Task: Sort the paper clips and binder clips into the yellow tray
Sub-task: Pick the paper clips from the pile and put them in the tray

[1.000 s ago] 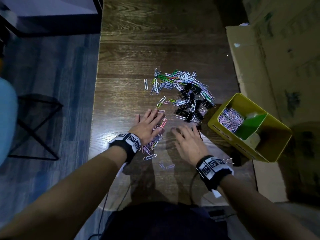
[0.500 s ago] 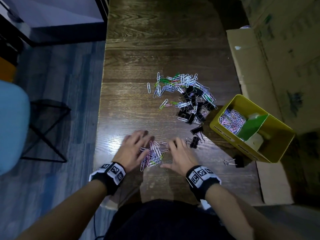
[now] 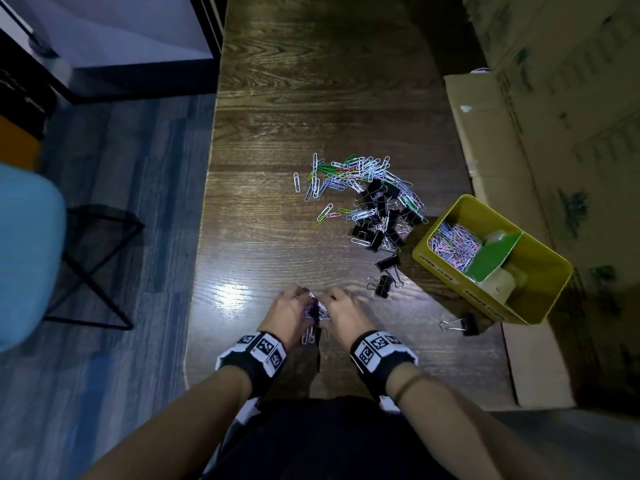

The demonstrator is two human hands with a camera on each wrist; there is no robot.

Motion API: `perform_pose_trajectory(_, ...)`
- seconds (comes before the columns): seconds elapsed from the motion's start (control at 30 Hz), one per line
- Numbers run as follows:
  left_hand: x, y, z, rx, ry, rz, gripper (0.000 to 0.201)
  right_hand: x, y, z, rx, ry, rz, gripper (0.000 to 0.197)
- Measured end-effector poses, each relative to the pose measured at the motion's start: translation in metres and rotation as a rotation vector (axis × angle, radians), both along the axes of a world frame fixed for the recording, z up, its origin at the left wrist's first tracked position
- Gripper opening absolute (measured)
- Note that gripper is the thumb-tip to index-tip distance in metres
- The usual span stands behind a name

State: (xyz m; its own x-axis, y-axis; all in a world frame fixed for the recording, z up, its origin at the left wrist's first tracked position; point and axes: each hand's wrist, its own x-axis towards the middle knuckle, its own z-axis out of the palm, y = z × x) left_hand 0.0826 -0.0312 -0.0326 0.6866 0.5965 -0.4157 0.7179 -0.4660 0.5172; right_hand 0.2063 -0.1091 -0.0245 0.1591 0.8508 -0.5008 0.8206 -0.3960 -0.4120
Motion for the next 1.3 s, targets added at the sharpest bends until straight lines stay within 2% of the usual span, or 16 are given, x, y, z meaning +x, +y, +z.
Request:
perform_pose_trajectory(0.13,0.001,0.009,0.005,-0.037,-0.116,0.027,0.019,0.011,0.0,0.0,-0.036,0.087,-0.111,0.04)
perform_pose_trajectory(0.3,-0.001,0.022,0.007,-0.106,-0.116,0.179,0.011,0.021,0.0,0.005,-0.093,0.23,-0.251,0.043)
perform_pose_trajectory(0.43,-0.003,0.033,0.008,-0.199,-0.123,0.335,0.009,0.035,-0.005,0.009,-0.026,0.317,-0.369,0.043)
perform_pose_trajectory(0.67,-0.008,0.049,0.012,-0.477,-0.281,0.584,0.01,0.062,-0.02,0.025,0.114,0.467,-0.52,0.044)
perform_pose_trajectory(0.77,0.0,0.051,0.025,-0.573,-0.385,0.622,0.012,0.075,-0.028,0.037,0.244,0.484,-0.594,0.042)
perform_pose_trajectory(0.9,0.034,0.047,0.058,-0.745,-0.511,0.589,0.012,0.099,-0.044,0.063,0.456,0.527,-0.723,0.038)
perform_pose_trajectory(1.03,0.098,0.036,0.085,-0.891,-0.567,0.555,0.015,0.13,-0.066,0.084,0.624,0.528,-0.848,0.036)
perform_pose_trajectory(1.17,0.174,0.012,0.099,-0.976,-0.595,0.539,0.014,0.163,-0.083,0.096,0.748,0.413,-0.985,0.04)
perform_pose_trajectory(1.3,0.233,-0.012,0.09,-0.95,-0.571,0.584,0.01,0.197,-0.089,0.094,0.808,0.258,-1.118,0.044)
